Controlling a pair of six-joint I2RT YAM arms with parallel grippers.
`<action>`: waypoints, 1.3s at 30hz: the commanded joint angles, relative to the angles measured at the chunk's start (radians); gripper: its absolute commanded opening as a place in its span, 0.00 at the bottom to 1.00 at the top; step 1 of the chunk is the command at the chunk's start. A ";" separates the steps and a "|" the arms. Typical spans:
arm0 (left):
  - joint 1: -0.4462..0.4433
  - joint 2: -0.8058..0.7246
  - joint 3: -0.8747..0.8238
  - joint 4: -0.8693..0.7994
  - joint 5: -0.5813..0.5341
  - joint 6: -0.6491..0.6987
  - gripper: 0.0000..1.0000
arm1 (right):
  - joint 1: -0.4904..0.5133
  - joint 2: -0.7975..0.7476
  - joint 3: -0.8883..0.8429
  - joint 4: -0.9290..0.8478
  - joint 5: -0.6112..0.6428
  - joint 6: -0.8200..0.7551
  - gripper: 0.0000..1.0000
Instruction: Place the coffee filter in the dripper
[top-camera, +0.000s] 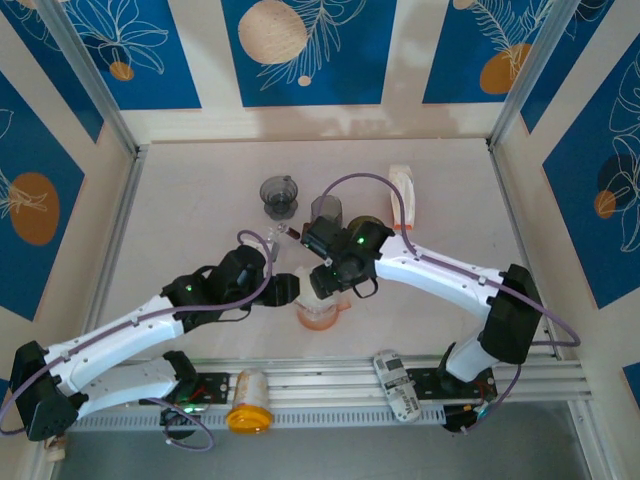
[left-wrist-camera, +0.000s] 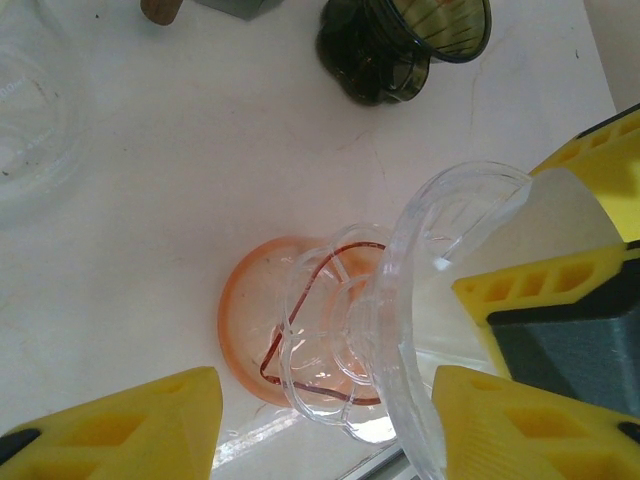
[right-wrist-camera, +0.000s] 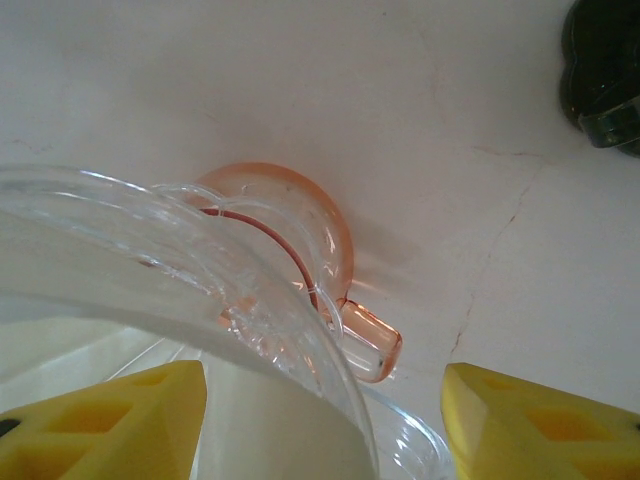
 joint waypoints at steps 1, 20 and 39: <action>0.010 0.005 -0.011 0.027 0.024 -0.012 0.58 | -0.001 0.019 -0.013 -0.002 -0.001 -0.014 0.64; 0.009 0.011 -0.032 0.049 0.035 -0.024 0.57 | 0.008 0.090 -0.038 0.006 0.046 -0.026 0.64; 0.010 0.009 -0.043 0.062 0.043 -0.033 0.52 | 0.017 0.011 -0.018 0.022 0.068 -0.013 0.64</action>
